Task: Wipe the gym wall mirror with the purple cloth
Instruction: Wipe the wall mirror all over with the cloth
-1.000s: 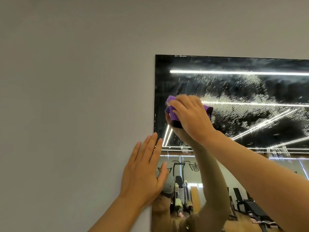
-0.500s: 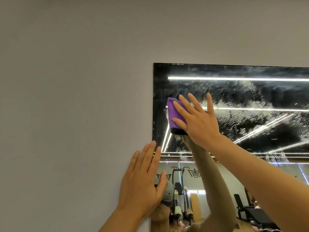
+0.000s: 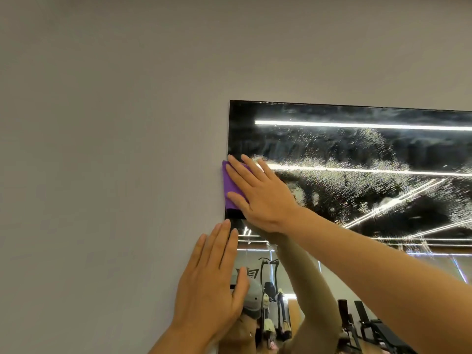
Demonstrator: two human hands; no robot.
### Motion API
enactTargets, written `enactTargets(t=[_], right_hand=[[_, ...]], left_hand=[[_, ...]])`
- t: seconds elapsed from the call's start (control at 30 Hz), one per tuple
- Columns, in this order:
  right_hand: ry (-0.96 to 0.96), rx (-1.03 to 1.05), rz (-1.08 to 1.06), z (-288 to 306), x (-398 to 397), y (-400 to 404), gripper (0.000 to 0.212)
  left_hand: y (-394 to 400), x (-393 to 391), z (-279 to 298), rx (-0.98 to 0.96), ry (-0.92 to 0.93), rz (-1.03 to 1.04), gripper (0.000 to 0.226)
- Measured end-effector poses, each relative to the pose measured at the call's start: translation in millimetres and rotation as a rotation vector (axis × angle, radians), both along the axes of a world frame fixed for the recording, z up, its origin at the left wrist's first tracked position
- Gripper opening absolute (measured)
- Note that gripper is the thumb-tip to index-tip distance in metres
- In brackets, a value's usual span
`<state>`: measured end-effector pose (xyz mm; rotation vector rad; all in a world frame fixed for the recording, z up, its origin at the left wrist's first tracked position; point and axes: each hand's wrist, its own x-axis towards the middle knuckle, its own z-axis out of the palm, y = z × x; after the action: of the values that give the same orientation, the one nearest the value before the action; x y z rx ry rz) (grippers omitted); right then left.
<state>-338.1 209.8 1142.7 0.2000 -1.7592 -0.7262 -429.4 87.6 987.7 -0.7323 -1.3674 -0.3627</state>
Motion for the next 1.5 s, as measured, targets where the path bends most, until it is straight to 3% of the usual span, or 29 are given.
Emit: enactTargets(t=[0.2,0.3,0.43,0.6,0.7,0.8,0.97,1.1,1.17,1.23,1.3,1.37,1.5], right_hand=[[0.283,-0.161,-0.068,41,-1,2,0.083],[0.280,-0.073,-0.016,42,-5,-1,0.068],[0.107,0.009,0.121,33,-2,8,0.051],[0.005,0.105,0.128,20,7,30,0.063],[0.068,-0.018,0.087,33,13,29,0.083],[0.174,-0.147,-0.113,47,11,22,0.095],[0.203,-0.137,-0.199,49,16,24,0.100],[-0.014,-0.195,0.213,60,26,35,0.067],[-0.007,-0.137,0.265,67,28,45,0.050],[0.109,-0.029,0.230,68,27,53,0.043],[0.376,0.100,0.222,65,21,56,0.034],[0.610,0.246,0.186,59,17,57,0.011],[0.555,0.275,0.143,50,10,55,0.010]], left_hand=[[6,2,-1,0.015,-0.025,0.056,0.067],[6,1,0,0.032,-0.029,0.038,0.065],[5,1,-2,0.023,-0.029,0.011,0.064],[2,1,-1,0.009,-0.040,-0.008,0.069],[1,1,-1,0.013,-0.006,-0.010,0.066],[1,2,-1,0.007,-0.014,0.006,0.067],[-1,3,-2,0.001,-0.022,0.013,0.069],[-3,4,-2,-0.013,-0.024,0.019,0.065],[-4,4,-1,-0.024,-0.035,0.016,0.068],[-4,3,-1,-0.032,-0.039,0.018,0.068],[-4,3,0,-0.034,-0.043,0.021,0.068],[-3,5,-1,-0.038,-0.049,0.029,0.069],[-3,4,-2,-0.026,-0.037,0.055,0.065]])
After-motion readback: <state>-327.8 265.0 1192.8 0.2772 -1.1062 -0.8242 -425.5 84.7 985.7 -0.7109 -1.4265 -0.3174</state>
